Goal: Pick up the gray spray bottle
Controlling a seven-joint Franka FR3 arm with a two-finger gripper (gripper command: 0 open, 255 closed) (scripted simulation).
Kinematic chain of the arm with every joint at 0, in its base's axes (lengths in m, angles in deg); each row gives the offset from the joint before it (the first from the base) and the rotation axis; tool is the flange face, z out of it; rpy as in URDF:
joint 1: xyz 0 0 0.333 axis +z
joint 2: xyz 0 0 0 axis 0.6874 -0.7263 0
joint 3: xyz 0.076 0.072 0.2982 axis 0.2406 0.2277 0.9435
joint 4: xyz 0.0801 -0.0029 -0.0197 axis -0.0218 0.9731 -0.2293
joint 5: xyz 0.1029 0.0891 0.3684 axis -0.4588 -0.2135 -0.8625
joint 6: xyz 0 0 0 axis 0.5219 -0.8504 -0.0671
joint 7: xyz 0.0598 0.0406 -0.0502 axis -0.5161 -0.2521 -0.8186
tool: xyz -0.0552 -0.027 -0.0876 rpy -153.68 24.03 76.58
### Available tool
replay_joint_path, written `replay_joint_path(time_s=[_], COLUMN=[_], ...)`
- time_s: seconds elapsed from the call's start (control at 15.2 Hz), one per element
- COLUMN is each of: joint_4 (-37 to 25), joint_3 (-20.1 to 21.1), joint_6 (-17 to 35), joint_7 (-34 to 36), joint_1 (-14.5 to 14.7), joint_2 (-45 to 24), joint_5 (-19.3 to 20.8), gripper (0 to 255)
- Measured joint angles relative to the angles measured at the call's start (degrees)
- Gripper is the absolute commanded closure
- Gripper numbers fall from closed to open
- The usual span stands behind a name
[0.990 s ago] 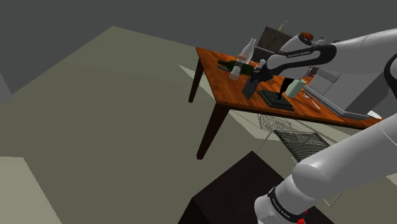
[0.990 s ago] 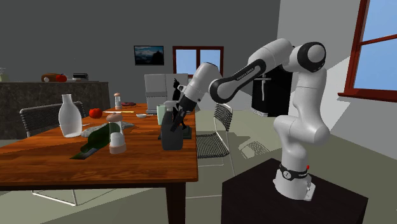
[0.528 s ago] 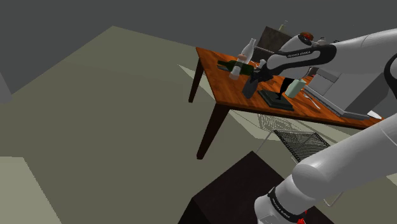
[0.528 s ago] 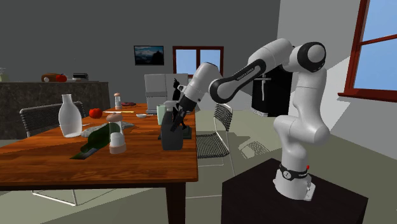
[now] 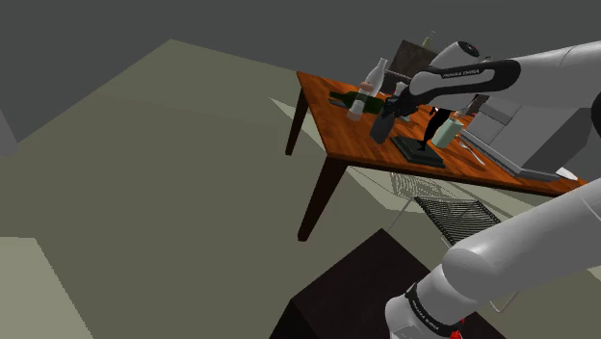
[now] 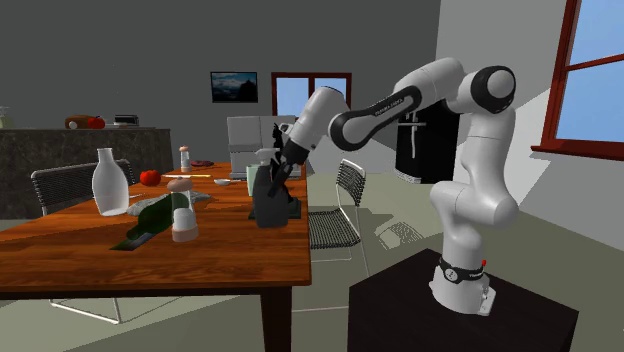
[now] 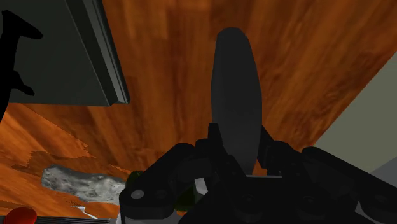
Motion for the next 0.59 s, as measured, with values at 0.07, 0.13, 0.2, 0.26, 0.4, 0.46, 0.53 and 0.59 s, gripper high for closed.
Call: replay_joint_path(time_s=[0.07,0.13,0.2,0.26,0.4,0.46,0.53,0.59], joint_4=[-0.54,-1.18,-1.77,-2.2,-3.58,-4.23,-4.62,-5.04], joint_3=[0.13,0.11,0.06,0.24,0.41,0.4,0.51,0.58], joint_6=[-0.87,-1.66,-2.35,-3.16,-4.68,-5.49,-6.28,-6.76], joint_7=[0.12,0.0,-0.16,0.04,0.15,0.03,0.12,0.18], joint_1=[-0.02,-0.01,-0.01,-0.03,0.04,0.04,0.0,0.02], joint_2=[0.34,0.5,0.6,0.98,1.12,1.29,1.7,1.76], joint_5=[0.11,0.06,-0.02,0.14,0.13,0.09,0.21,0.22], gripper=[255,255,255,255,255,255,255,255])
